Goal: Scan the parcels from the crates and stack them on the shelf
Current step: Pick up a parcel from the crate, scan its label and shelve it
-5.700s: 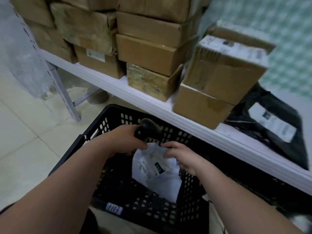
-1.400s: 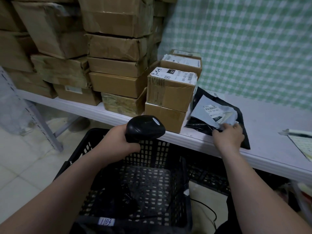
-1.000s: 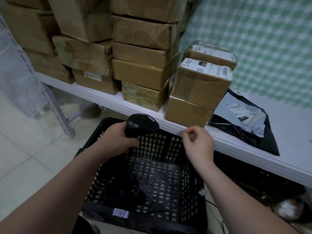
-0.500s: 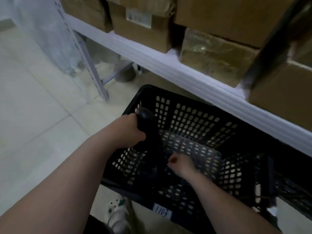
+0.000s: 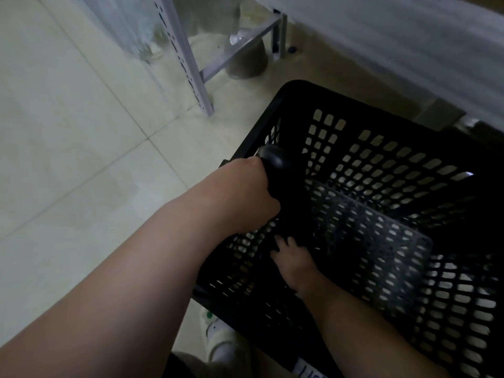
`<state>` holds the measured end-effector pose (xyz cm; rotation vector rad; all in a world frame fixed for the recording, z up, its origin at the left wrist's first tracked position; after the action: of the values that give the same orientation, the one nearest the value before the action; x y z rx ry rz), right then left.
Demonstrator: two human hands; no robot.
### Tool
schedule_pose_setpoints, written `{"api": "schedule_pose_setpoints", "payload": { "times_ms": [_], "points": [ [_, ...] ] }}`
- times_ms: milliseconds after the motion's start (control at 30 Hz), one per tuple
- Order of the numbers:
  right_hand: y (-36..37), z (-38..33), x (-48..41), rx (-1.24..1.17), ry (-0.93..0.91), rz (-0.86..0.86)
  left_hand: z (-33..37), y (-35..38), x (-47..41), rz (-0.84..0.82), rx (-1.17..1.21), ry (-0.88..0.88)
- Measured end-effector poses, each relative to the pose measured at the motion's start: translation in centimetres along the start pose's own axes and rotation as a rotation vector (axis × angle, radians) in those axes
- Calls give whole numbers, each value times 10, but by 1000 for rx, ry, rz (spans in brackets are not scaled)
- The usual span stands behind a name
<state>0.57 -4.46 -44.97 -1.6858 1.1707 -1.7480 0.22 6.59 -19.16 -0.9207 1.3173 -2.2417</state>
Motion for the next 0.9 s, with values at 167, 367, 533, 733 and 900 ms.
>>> {"api": "schedule_pose_setpoints", "payload": {
  "times_ms": [167,367,533,733,900],
  "points": [
    [16,-7,-5,135,-85,23,4,1,2,-12,18,0],
    [0,12,4,-211,31,140,15,-10,9,31,32,38],
    [-44,52,52,-927,314,270,27,-24,18,60,61,54],
    [-110,66,161,-1642,472,328,45,-38,37,74,203,82],
    [-165,64,252,-1878,460,468,70,-45,66,49,695,40]
  ]
}}
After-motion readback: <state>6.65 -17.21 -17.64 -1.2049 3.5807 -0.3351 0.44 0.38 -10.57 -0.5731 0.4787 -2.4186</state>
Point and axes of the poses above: each hand's wrist, its own x-axis away from the middle knuckle, its own y-axis out of the palm, z = x × y, the point moved 8 cm from there along -x, towards the middle knuckle, and after that the axes turned 11 degrees about z, right-handed, at the moved point
